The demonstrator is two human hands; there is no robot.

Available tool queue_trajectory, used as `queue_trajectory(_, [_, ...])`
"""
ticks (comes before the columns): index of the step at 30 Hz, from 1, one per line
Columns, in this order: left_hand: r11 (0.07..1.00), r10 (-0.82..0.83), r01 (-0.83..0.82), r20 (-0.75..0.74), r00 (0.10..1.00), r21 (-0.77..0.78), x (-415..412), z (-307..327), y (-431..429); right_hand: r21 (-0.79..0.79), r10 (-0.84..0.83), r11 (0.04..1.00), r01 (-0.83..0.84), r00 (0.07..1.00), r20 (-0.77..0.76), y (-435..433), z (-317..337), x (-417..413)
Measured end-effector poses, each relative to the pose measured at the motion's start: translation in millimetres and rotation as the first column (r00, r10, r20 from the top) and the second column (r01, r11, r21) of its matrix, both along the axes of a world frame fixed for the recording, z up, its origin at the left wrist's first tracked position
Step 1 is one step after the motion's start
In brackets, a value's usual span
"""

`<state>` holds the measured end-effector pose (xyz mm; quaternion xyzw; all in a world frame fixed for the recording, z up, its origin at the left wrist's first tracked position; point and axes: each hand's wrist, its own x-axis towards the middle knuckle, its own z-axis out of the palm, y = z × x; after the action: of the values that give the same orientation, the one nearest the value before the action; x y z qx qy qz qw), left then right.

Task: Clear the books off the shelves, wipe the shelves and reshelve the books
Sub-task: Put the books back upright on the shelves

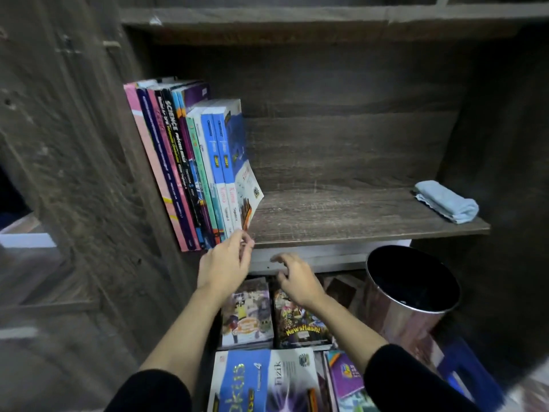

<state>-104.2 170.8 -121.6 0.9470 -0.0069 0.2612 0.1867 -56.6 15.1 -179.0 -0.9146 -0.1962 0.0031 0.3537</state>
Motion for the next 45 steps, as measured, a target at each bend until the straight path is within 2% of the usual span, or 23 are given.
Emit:
queue_trajectory(3, [0.967,-0.063,0.118,-0.237,0.969,0.225,7,-40,8,-0.109,-0.04,0.994,0.03,0.995,-0.09,-11,-44,-6])
queue_trajectory(5, [0.947,-0.08,0.184,-0.361,0.929,0.265,10,-73,9,-0.135,-0.109,0.987,0.085,0.976,-0.187,-17,-79,-8])
queue_trajectory(7, [0.963,-0.025,0.151,-0.483,0.875,0.223,8,-114,11,-0.131,-0.191,0.979,0.157,0.929,-0.317,-23,-117,-12])
queue_trajectory(9, [0.994,0.061,0.007,-0.613,0.787,0.107,1,-156,20,-0.141,-0.281,0.96,0.243,0.853,-0.44,-32,-150,-16])
queue_trajectory(11, [0.98,0.12,-0.199,-0.755,0.645,-0.013,-3,-203,36,-0.184,-0.343,0.939,0.29,0.755,-0.559,-38,-187,-20])
queue_trajectory(14, [0.842,0.089,-0.503,-0.87,0.486,-0.195,-14,-250,54,-0.212,-0.408,0.907,0.364,0.632,-0.659,-45,-227,-29])
queue_trajectory(16, [0.761,0.066,-0.6,-0.889,0.453,-0.249,-20,-273,57,-0.241,-0.429,0.894,0.378,0.566,-0.704,-42,-246,-35])
queue_trajectory(19, [0.703,0.033,-0.661,-0.917,0.398,-0.261,-25,-310,55,-0.28,-0.461,0.88,0.384,0.544,-0.701,-39,-286,-39])
queue_trajectory(21, [0.67,0.03,-0.691,-0.919,0.392,-0.273,-28,-326,53,-0.316,-0.494,0.865,0.39,0.546,-0.677,-44,-335,-37])
queue_trajectory(23, [0.628,0.064,-0.723,-0.908,0.414,-0.286,-31,-334,53,-0.337,-0.517,0.85,0.404,0.524,-0.677,-47,-359,-37])
queue_trajectory(24, [0.618,0.08,-0.735,-0.908,0.412,-0.279,-32,-337,54,-0.34,-0.515,0.853,0.397,0.526,-0.677,-44,-343,-40])
queue_trajectory(28, [0.673,0.145,-0.702,-0.889,0.434,-0.233,-38,-337,52,-0.34,-0.548,0.832,0.438,0.559,-0.622,-32,-280,-52])
queue_trajectory(38, [0.69,0.212,-0.693,-0.857,0.469,-0.208,-49,-321,40,-0.328,-0.607,0.776,0.539,0.495,-0.622,-30,-255,-59])
queue_trajectory(42, [0.654,0.253,-0.717,-0.822,0.51,-0.244,-55,-317,34,-0.285,-0.568,0.785,0.549,0.456,-0.685,-31,-262,-55])
queue_trajectory(45, [0.555,0.285,-0.768,-0.795,0.536,-0.319,-61,-309,25,-0.301,-0.552,0.8,0.518,0.442,-0.707,-33,-260,-54])
